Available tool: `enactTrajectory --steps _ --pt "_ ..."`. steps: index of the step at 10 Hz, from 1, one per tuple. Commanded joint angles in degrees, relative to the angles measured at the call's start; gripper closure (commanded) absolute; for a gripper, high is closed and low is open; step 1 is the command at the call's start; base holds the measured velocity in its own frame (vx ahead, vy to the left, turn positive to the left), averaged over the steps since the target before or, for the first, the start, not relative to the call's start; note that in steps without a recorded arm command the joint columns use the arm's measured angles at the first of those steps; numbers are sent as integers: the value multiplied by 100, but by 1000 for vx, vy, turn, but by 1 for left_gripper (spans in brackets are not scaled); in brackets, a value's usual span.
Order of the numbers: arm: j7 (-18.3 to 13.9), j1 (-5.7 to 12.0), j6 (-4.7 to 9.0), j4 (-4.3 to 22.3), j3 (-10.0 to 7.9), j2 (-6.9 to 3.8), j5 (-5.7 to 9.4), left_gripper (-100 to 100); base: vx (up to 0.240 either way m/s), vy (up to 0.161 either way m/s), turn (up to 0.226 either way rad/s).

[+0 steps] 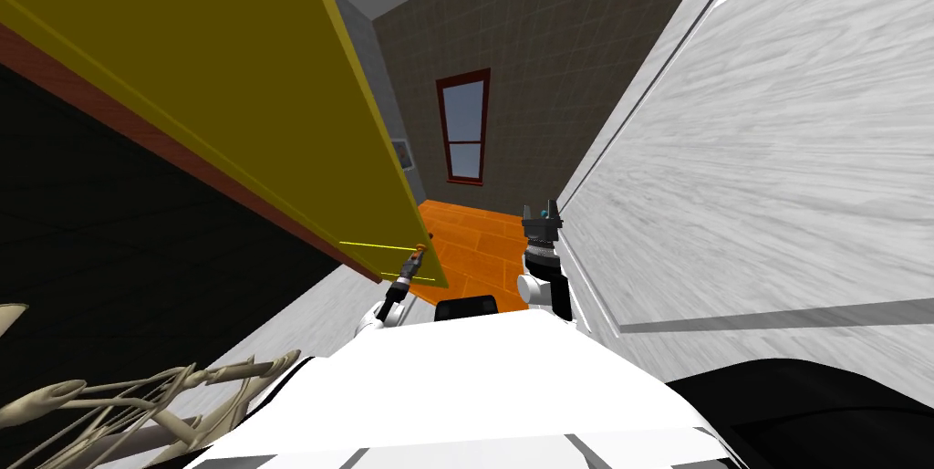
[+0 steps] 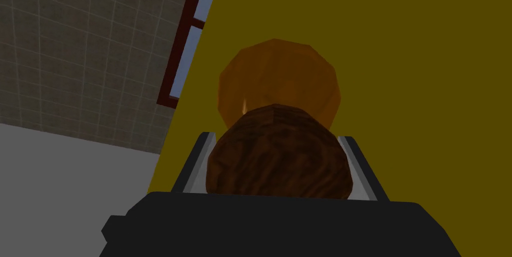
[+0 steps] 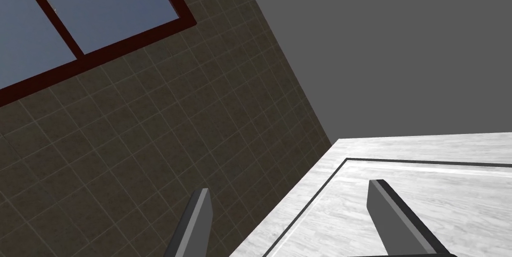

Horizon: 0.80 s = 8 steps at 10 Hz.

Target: Push the door open

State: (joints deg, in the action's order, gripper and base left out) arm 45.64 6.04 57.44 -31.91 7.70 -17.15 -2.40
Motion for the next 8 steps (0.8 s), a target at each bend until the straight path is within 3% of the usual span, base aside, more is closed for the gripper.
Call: enactTrajectory --steps 1,3,5,8 --pt "-185 38 24 -4 -66 -26 51 100 29 2 -28" --pt "-538 46 -4 -22 -148 28 140 100 27 8 -42" --pt "-599 46 -4 -22 -148 28 140 100 23 0 -12" --pt "-1050 56 -36 -44 -243 92 242 100 28 3 -39"
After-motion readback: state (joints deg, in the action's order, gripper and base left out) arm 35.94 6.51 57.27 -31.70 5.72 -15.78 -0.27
